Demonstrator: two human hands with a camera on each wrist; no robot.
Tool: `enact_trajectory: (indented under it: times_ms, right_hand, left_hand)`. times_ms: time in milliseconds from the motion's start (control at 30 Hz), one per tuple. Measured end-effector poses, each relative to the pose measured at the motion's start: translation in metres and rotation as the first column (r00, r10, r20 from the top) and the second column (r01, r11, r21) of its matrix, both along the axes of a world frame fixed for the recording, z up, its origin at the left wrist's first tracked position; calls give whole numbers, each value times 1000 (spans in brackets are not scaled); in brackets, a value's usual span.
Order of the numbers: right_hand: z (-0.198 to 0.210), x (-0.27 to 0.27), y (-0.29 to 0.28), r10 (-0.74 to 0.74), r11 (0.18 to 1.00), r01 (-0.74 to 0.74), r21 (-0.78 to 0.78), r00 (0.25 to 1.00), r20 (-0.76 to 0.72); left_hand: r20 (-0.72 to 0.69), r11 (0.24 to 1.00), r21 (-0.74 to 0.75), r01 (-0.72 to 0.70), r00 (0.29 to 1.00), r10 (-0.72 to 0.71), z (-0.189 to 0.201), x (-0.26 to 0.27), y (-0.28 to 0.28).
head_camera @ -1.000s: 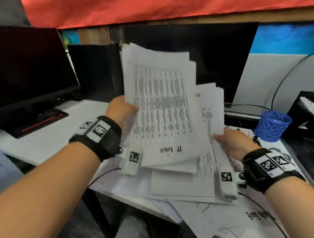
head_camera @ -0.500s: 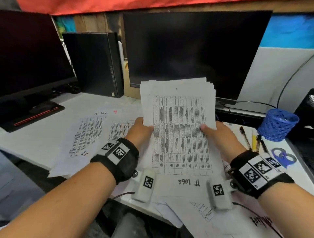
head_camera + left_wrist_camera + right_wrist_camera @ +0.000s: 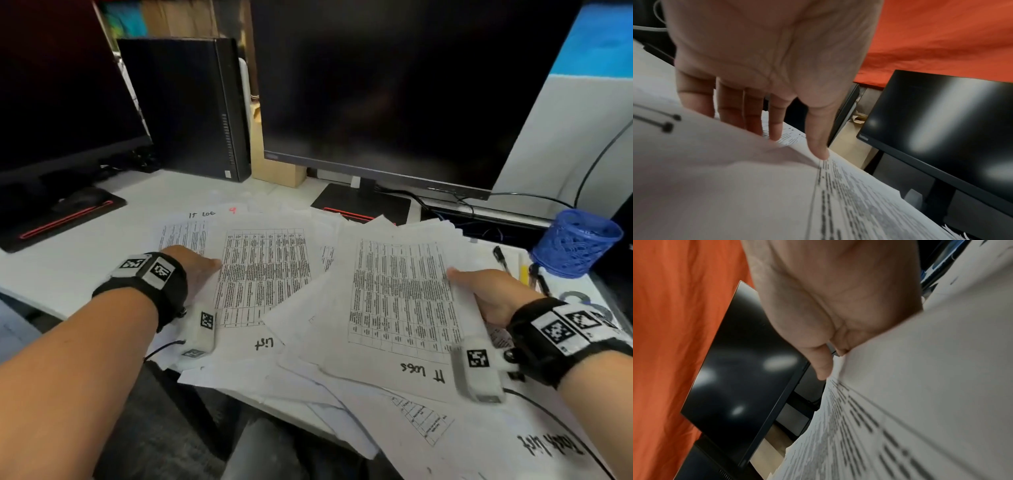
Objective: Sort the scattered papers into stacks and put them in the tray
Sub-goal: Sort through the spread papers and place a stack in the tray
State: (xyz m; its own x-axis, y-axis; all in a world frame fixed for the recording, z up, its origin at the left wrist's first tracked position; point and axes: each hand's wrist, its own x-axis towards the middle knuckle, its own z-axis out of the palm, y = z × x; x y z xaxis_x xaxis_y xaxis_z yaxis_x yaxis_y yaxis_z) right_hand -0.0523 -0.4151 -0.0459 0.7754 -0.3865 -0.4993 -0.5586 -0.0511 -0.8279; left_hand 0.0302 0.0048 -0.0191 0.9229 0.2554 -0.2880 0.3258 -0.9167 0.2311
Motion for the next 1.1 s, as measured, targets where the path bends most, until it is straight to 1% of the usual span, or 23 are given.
enact_trajectory:
  times_ms: [100, 167, 233, 267, 333, 400, 467, 533, 633, 667, 700, 733, 767, 800, 867, 900, 933, 967, 1033, 1100]
  right_hand:
    - [2, -1, 2, 31, 999, -31, 35, 999, 7]
    - [5, -4, 3, 60, 998, -60, 8, 998, -9]
    - [4, -7, 3, 69, 997, -69, 24, 998, 3]
    - [3, -8, 2, 80, 996, -81, 44, 997, 18]
    - [2, -8, 0, 85, 994, -86, 62, 996, 15]
    - [4, -8, 0, 84, 996, -84, 8, 996, 0]
    - [2, -9, 0, 89, 993, -90, -77, 996, -17]
    - [-7, -6, -5, 135, 974, -137, -182, 991, -22]
    - [-5, -9, 1, 157, 947, -157, -281, 987, -26]
    - [1, -13, 7, 187, 918, -197, -345, 980, -62]
    - [6, -18, 11, 186, 885, -207, -417, 978, -92]
    - [9, -20, 13, 170, 854, -187, -486, 982, -80]
    - [10, -21, 14, 165, 853, -166, -495, 985, -46]
    - [12, -22, 15, 192, 860, -177, -479, 981, -18]
    - [12, -24, 15, 161, 914, -100, -393, 979, 125]
    - [16, -27, 19, 122, 941, -52, -335, 974, 192]
    - [20, -31, 21, 71, 964, -3, -266, 967, 245]
    - [23, -33, 23, 45, 975, 23, -222, 954, 298]
    - [33, -37, 29, 23, 982, 49, -183, 928, 371]
    - [45, -42, 36, 19, 993, 36, -116, 900, 435]
  left_hand:
    - [-31, 991, 97, 91, 996, -88, -2, 6, -7]
    - [-33, 981, 103, 161, 987, -159, -2, 6, -16]
    - [-16, 976, 97, 193, 981, -192, 1, 8, -23]
    - [18, 979, 83, 186, 982, -188, 3, 9, -24]
    - [128, 986, 52, 160, 978, -166, 7, 12, -22]
    - [284, 993, -67, 99, 956, -76, 16, 13, -16]
    - [419, 981, -186, 62, 908, 22, 29, 9, -9]
    - [543, 970, -238, 51, 835, 90, 48, 3, -2]
    - [716, 938, -339, 66, 665, 212, 77, -5, 14]
    - [750, 920, -384, 84, 609, 258, 87, -8, 19]
    - [772, 898, -427, 105, 560, 301, 98, -12, 24]
    - [785, 876, -463, 133, 521, 336, 108, -15, 28]
    - [792, 859, -487, 157, 495, 359, 118, -19, 30]
    - [794, 849, -502, 163, 477, 378, 127, -23, 31]
    - [807, 838, -510, 196, 446, 387, 140, -32, 27]
    - [812, 816, -526, 241, 429, 397, 145, -37, 22]
    - [806, 776, -555, 299, 424, 413, 148, -42, 16]
    - [792, 731, -586, 349, 437, 426, 151, -47, 7]
    - [762, 656, -628, 418, 501, 410, 153, -60, -16]
    - [723, 577, -669, 469, 590, 359, 148, -67, -41]
